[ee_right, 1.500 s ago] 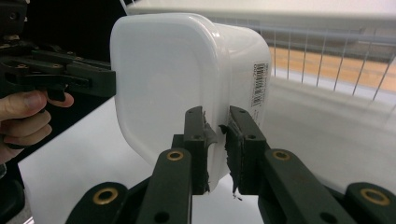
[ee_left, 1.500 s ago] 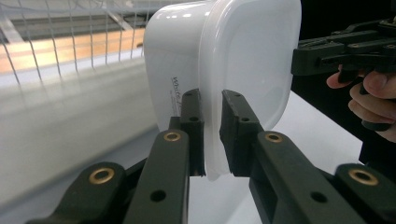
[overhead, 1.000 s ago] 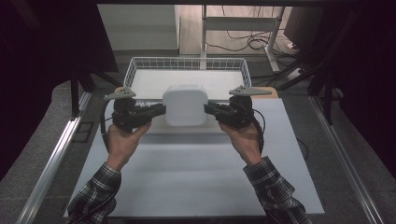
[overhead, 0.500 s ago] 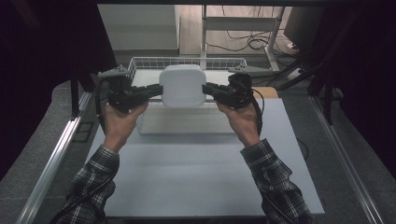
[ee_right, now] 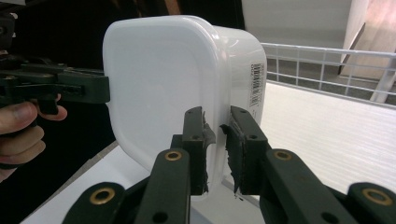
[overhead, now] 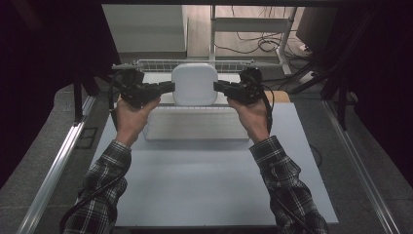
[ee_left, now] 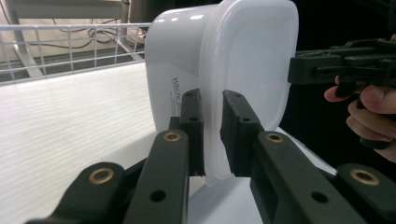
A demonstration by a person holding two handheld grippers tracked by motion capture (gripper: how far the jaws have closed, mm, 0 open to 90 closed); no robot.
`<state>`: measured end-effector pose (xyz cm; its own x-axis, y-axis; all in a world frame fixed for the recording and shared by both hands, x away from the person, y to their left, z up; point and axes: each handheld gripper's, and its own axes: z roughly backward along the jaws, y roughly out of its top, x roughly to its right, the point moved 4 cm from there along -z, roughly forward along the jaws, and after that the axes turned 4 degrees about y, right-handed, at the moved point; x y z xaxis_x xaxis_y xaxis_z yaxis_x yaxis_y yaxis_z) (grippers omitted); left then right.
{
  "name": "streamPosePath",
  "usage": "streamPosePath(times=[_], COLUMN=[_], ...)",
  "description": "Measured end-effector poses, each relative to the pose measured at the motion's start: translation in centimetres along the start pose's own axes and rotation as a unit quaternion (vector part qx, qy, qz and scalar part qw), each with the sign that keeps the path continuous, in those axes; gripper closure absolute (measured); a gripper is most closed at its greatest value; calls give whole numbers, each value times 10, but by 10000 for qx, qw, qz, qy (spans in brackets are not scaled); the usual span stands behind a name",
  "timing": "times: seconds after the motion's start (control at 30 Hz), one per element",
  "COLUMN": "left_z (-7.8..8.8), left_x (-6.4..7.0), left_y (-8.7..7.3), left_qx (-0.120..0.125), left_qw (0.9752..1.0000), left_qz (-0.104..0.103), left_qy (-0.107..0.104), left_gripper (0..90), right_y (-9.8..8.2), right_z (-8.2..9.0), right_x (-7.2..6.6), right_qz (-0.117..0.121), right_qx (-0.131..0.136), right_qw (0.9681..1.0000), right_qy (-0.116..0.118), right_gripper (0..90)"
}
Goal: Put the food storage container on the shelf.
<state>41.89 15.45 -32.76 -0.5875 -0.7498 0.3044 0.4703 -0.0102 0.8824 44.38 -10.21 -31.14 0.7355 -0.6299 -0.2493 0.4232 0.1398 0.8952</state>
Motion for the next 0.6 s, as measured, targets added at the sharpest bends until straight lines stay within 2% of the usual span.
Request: streamPosePath(times=[0.17,0.3,0.47,0.6], left_z=[-7,-11,-17,-20], left_x=[0,-2,-3,-4], left_y=[0,-1,-2,-1], left_qx=[-24,64,166,156], left_qw=[10000,9999,9998,9999], left_qz=[34,88,50,35], left_qy=[-24,-71,-30,6], left_gripper=[798,789,722,695], right_y=[0,-1,-2,-1], right_z=[0,-3,-7,-9], right_x=[6,10,13,14], right_qz=[-67,-95,-175,-169], right_qx=[-36,-59,-21,-7], right_qw=[9999,9999,9998,9998], right_qy=[-74,-111,-100,-89], right_gripper=[760,751,716,703])
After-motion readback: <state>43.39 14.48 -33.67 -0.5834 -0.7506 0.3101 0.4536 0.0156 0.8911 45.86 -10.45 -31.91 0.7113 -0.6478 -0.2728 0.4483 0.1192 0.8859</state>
